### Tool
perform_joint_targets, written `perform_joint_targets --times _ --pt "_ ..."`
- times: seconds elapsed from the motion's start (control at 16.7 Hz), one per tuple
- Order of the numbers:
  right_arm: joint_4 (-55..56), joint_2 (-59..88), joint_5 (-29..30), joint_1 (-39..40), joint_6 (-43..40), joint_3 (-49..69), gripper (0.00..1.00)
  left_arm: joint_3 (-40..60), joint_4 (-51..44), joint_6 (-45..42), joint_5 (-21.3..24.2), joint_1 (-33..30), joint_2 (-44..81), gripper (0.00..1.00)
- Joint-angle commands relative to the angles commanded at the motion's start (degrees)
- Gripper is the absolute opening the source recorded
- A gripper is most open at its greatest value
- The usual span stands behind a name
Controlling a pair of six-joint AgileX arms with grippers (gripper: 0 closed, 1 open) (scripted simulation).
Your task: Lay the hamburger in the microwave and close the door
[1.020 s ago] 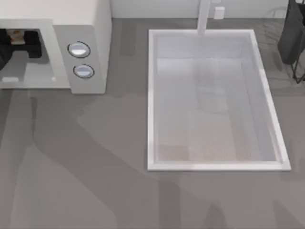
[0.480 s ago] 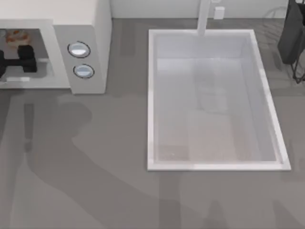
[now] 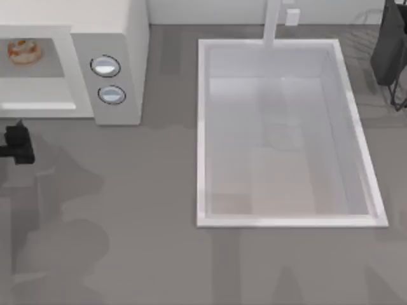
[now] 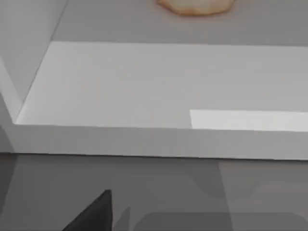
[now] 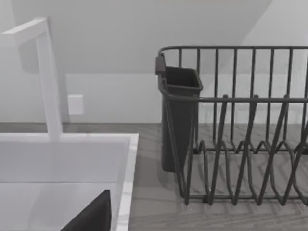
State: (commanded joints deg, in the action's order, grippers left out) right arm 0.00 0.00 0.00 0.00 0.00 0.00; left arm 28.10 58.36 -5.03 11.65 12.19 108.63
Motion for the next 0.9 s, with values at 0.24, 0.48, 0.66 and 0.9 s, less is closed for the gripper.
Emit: perform_joint_targets --times 0.24,0.48,0.66,0.9 --pt "0.0 0.0 0.0 0.0 0.0 0.0 1.00 -5.2 2.9 -0.3 0.7 0.9 -3.0 1.00" --pt "0.0 0.0 0.0 0.0 0.0 0.0 1.00 -5.0 2.7 -0.3 0.6 0.6 -2.7 1.00" --pt "0.0 0.0 0.0 0.0 0.0 0.0 1.00 -4.1 0.6 -0.2 0.6 0.6 -4.9 1.00" --pt "0.0 0.0 0.0 0.0 0.0 0.0 1.00 -1.6 -9.9 -0.2 0.4 0.6 -13.0 1.00"
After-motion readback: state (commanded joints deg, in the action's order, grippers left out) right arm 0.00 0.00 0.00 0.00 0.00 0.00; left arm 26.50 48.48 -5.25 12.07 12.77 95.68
